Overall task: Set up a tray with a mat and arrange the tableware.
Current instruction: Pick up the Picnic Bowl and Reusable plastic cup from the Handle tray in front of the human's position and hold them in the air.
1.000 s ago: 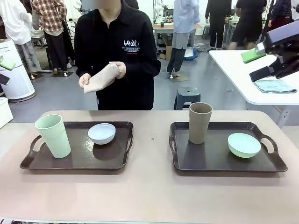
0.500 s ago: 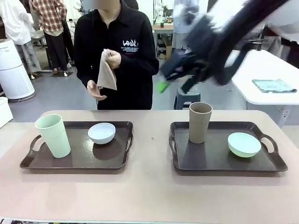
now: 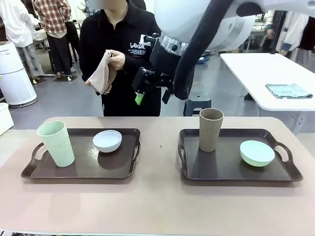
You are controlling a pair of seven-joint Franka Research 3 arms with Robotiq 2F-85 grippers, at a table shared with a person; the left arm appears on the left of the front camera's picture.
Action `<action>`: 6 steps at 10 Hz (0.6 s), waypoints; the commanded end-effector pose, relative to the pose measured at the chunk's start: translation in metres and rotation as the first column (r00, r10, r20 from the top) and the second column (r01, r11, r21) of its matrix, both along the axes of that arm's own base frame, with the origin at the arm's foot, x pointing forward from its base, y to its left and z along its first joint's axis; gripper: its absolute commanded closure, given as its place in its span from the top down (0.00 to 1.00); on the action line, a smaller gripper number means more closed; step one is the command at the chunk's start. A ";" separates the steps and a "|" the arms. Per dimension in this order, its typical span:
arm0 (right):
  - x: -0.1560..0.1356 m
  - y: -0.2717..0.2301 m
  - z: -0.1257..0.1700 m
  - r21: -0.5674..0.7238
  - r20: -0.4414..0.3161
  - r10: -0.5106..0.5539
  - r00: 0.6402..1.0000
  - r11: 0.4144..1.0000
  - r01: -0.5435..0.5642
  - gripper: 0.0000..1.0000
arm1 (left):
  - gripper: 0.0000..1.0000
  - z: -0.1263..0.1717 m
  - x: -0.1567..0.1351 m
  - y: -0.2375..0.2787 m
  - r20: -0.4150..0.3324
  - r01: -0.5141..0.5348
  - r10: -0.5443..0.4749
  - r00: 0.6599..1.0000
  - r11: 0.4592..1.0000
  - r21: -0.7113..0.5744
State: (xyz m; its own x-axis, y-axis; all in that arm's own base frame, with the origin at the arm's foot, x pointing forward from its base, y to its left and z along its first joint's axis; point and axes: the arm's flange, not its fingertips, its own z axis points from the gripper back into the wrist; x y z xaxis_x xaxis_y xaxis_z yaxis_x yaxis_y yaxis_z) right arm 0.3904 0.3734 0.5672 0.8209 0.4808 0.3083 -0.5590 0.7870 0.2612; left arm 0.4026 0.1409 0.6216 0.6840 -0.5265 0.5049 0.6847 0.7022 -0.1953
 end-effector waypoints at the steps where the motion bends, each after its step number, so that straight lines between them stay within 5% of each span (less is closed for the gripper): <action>1: -0.021 -0.012 0.006 -0.037 0.057 -0.020 0.998 0.999 0.023 1.00 | 1.00 0.007 -0.012 -0.006 0.018 -0.021 0.022 1.000 1.000 -0.007; 2: 0.000 0.000 0.000 0.000 0.000 0.000 1.000 1.000 0.000 1.00 | 1.00 0.000 0.000 0.000 0.000 0.000 0.000 1.000 1.000 0.000; 3: 0.012 0.026 -0.019 -0.034 0.039 -0.077 0.996 0.996 0.079 1.00 | 1.00 -0.001 0.009 -0.001 0.107 0.182 -0.180 0.978 0.983 -0.010; 4: 0.022 0.052 -0.034 -0.046 0.042 -0.141 0.989 0.989 0.143 1.00 | 1.00 -0.004 0.013 -0.003 0.167 0.380 -0.385 0.908 0.923 0.063; 6: 0.043 0.096 -0.049 0.042 0.018 -0.284 0.959 0.958 0.283 1.00 | 1.00 -0.027 0.003 -0.007 0.251 0.692 -0.739 0.625 0.673 0.260</action>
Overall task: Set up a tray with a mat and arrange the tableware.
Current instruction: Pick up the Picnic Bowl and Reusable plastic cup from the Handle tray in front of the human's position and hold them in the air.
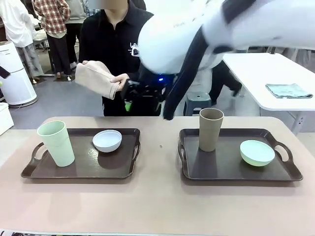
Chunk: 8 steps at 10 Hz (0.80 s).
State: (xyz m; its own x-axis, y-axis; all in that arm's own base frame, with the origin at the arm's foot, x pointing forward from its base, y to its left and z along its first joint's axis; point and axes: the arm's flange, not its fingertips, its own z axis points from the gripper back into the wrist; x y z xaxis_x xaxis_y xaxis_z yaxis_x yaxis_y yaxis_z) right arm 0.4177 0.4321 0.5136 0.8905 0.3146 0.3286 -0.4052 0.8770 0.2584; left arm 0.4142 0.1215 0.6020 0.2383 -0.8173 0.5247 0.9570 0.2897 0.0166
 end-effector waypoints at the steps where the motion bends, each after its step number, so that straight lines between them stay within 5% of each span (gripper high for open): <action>1: 0.021 0.053 -0.005 0.087 -0.003 -0.117 0.993 0.989 0.117 1.00 | 1.00 -0.024 -0.012 0.009 0.192 0.422 -0.429 0.883 0.903 0.074; 2: 0.014 0.062 -0.008 0.082 -0.032 -0.004 0.999 0.997 0.007 1.00 | 1.00 -0.031 -0.014 0.005 0.206 0.410 -0.411 0.888 0.911 0.050; 3: 0.009 0.022 -0.011 0.043 -0.016 -0.057 0.998 0.997 0.058 1.00 | 1.00 -0.011 -0.002 -0.002 0.052 0.153 -0.154 0.987 0.988 0.037; 6: 0.015 0.042 -0.015 0.066 -0.029 -0.051 0.998 0.996 0.053 1.00 | 1.00 -0.011 -0.002 -0.002 0.052 0.153 -0.154 0.987 0.988 0.037; 7: 0.027 0.054 -0.042 0.000 -0.026 -0.017 1.000 1.000 0.017 1.00 | 1.00 -0.019 -0.005 0.002 0.075 0.207 -0.210 0.975 0.977 0.052; 8: 0.034 0.066 -0.066 -0.069 -0.005 0.016 1.000 0.997 -0.016 1.00 | 1.00 -0.035 0.008 0.023 0.009 0.213 -0.213 0.977 0.975 -0.069</action>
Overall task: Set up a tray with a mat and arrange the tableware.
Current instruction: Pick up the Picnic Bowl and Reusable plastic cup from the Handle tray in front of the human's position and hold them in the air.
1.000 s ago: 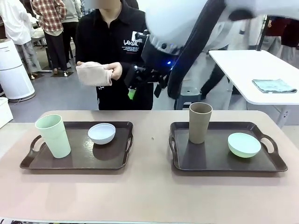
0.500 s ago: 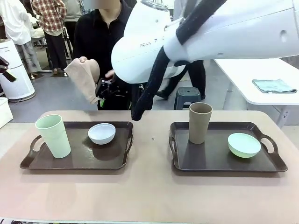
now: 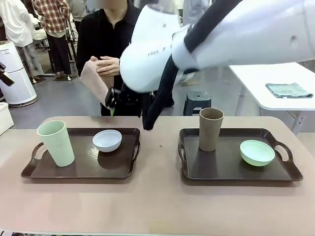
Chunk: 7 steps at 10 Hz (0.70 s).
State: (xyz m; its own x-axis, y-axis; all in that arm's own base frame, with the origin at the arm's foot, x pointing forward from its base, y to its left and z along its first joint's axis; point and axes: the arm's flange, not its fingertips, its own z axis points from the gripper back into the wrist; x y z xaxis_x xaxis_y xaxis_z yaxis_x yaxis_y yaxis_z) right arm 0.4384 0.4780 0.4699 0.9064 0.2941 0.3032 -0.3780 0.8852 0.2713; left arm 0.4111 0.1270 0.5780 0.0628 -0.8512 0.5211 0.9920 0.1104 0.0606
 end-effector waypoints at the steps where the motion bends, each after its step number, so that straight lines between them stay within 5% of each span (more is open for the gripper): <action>1: 0.019 0.028 -0.039 -0.116 -0.006 0.045 0.999 0.992 -0.045 1.00 | 1.00 -0.029 0.015 0.037 -0.090 0.042 -0.054 0.994 0.991 -0.125; 3: 0.026 0.039 -0.060 -0.166 -0.017 0.048 0.999 0.985 -0.050 1.00 | 1.00 -0.073 0.016 0.060 -0.130 0.073 -0.107 0.986 0.966 -0.247; 7: 0.028 0.056 -0.063 -0.076 -0.004 0.122 0.992 0.990 -0.122 1.00 | 1.00 -0.137 0.028 0.037 0.009 0.155 -0.165 0.986 0.906 -0.393</action>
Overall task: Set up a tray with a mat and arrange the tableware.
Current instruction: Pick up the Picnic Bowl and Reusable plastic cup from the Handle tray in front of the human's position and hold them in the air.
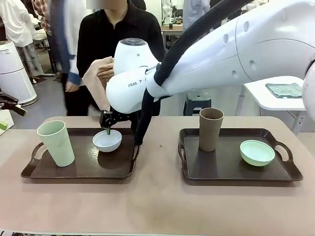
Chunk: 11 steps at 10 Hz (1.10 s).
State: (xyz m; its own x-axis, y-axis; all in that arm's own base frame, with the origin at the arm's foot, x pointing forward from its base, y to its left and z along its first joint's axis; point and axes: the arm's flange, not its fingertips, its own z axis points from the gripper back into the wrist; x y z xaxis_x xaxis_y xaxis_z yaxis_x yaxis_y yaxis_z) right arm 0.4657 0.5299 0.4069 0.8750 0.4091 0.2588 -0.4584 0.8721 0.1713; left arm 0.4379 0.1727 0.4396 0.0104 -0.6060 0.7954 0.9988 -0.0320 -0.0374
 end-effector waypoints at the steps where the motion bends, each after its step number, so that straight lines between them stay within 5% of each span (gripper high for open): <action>1: 0.000 -0.007 -0.006 -0.019 -0.008 -0.010 1.000 1.000 0.010 1.00 | 1.00 0.010 -0.007 0.009 -0.019 -0.008 0.008 1.000 0.999 0.041; 11: 0.030 0.023 -0.029 -0.093 0.050 -0.002 0.999 0.996 0.007 1.00 | 1.00 -0.071 0.039 -0.026 -0.097 0.008 -0.009 0.995 1.000 -0.011</action>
